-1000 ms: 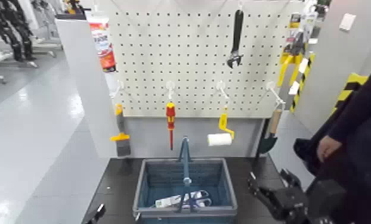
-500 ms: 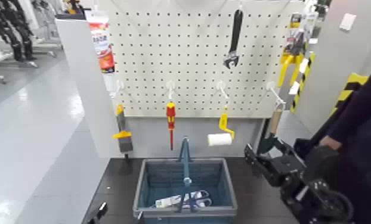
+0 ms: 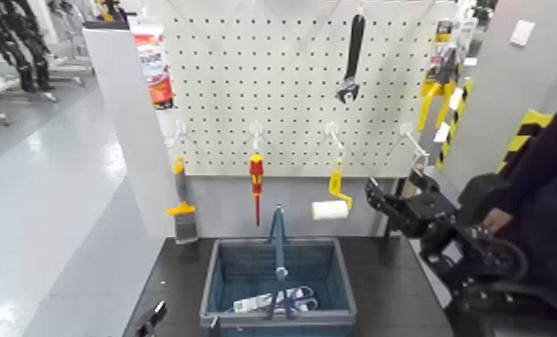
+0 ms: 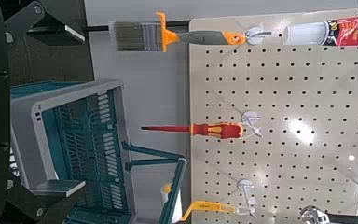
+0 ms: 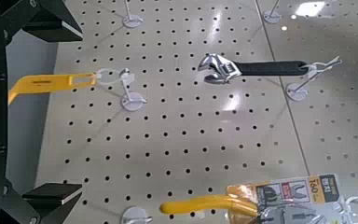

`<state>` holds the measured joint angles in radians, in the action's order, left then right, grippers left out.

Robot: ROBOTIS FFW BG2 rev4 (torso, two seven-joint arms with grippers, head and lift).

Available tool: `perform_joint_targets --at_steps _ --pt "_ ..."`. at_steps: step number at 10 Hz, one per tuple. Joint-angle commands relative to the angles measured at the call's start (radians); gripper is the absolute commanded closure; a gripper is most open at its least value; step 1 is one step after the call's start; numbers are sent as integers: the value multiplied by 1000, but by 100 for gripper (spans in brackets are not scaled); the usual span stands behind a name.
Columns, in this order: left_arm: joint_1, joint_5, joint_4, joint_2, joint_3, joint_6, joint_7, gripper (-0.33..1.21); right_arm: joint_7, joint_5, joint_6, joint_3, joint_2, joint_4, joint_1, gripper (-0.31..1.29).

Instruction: Put the black wrench into the crate.

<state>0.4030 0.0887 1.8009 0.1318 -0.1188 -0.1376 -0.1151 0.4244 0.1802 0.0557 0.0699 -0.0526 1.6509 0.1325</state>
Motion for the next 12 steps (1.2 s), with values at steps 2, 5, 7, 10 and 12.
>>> perform_joint_targets --at_steps 2,5,7,10,12 --pt "-15 3 0 5 -15 10 -5 21 31 25 16 -12 -18 -36 110 17" --pt "-24 8 0 12 -24 13 -5 21 66 47 19 -25 -30 -88 199 17" --pt "-27 8 0 12 -27 13 -6 21 103 68 19 -38 -38 -135 266 17" --pt "-35 14 -5 14 -30 15 -9 21 137 97 -8 -71 -38 -212 348 17" --pt "-39 19 -8 17 -31 15 -9 21 148 102 -28 -90 -38 -247 392 17"
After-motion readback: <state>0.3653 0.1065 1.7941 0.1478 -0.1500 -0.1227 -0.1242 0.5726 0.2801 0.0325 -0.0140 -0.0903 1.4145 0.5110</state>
